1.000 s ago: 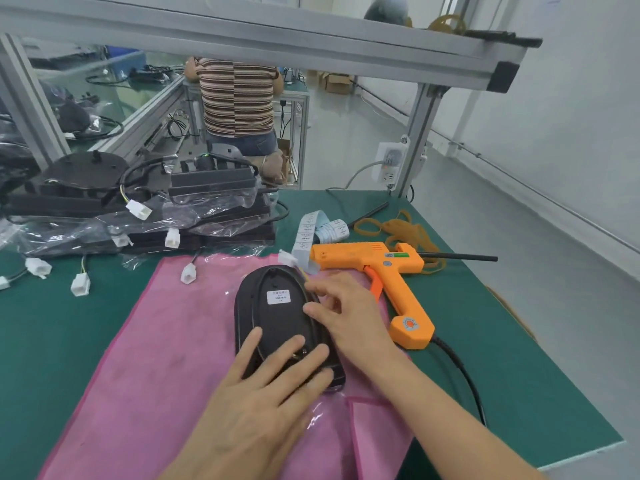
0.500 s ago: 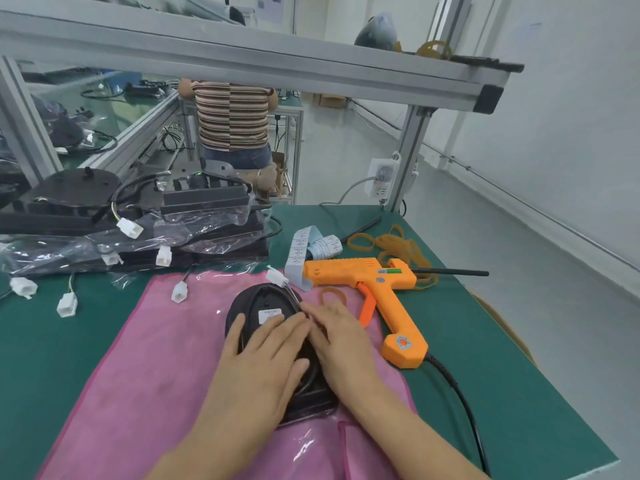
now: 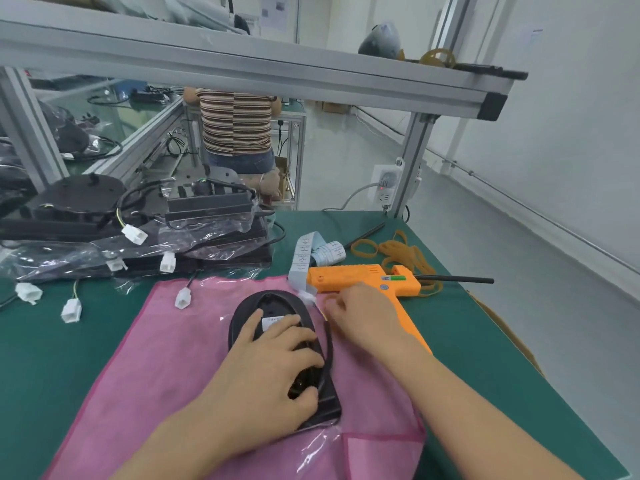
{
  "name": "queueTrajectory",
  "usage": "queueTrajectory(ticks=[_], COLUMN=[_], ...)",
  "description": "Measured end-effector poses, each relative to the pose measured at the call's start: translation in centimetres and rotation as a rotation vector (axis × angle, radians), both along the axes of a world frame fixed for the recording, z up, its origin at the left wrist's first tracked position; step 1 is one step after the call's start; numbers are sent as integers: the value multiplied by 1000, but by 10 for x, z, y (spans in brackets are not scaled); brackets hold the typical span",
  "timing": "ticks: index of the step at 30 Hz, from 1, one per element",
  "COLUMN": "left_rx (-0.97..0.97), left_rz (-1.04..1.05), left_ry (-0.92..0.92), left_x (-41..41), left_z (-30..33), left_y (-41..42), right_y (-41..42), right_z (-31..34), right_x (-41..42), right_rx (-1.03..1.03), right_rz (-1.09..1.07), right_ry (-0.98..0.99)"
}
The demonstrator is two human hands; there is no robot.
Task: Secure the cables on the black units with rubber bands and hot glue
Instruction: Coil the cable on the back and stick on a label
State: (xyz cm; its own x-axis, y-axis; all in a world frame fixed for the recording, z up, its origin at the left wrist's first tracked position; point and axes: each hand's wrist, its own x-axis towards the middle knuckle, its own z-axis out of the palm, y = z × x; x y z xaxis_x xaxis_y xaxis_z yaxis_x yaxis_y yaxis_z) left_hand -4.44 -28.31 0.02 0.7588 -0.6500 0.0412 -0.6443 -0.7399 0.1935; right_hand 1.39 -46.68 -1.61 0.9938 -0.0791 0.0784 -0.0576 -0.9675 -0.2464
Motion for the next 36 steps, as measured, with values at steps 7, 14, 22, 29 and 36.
queueTrajectory(ticks=[7,14,22,29,36], left_rx=[-248,-345,-998,-1104,-1129], left_rz=[33,-51,339,168,98], left_ry=[26,255,234,468,486], left_x=[2,7,52,62,66], left_z=[-14,-15,28,37,40], left_y=[-6,3,19,-1,3], right_y=[-1,-3,3,47,33], right_z=[-10,-7,59,69,64], right_x=[11,9,-2,-36,-30], right_rx=[-228,-256,491,1351,1562], right_rz=[47,158,43,581,474], right_ry=[33,74,-378,-75,553])
